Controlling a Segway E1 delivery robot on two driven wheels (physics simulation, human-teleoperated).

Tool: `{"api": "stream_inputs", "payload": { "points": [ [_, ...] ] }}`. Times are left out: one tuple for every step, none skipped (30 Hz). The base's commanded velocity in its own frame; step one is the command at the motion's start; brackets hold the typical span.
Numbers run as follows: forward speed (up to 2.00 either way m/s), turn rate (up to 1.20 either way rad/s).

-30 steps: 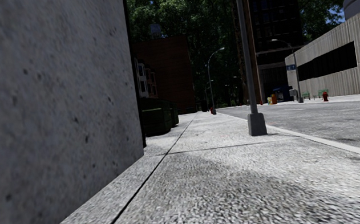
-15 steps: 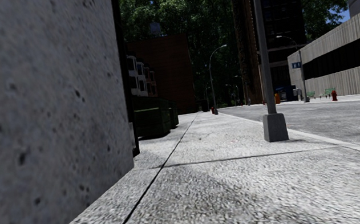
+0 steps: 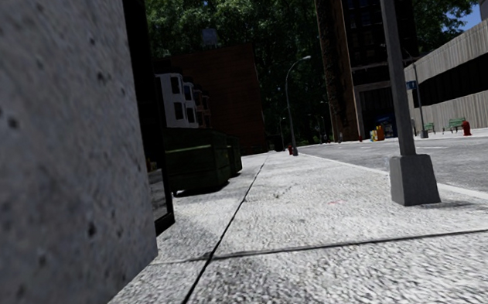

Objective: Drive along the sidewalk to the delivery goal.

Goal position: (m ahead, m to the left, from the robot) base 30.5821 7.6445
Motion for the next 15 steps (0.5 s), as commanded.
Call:
{"api": "stream_inputs", "payload": {
  "points": [
    [2.0,0.0],
    [2.0,0.0],
    [2.0,0.0],
    [2.0,0.0],
    [2.0,0.0],
    [2.0,0.0],
    [2.0,0.0],
    [2.0,0.0],
    [2.0,-0.98],
    [2.0,-0.98],
    [2.0,-1.2],
    [2.0,-1.2],
    [2.0,-1.2],
    [2.0,-0.56],
    [2.0,-0.03]
  ]
}}
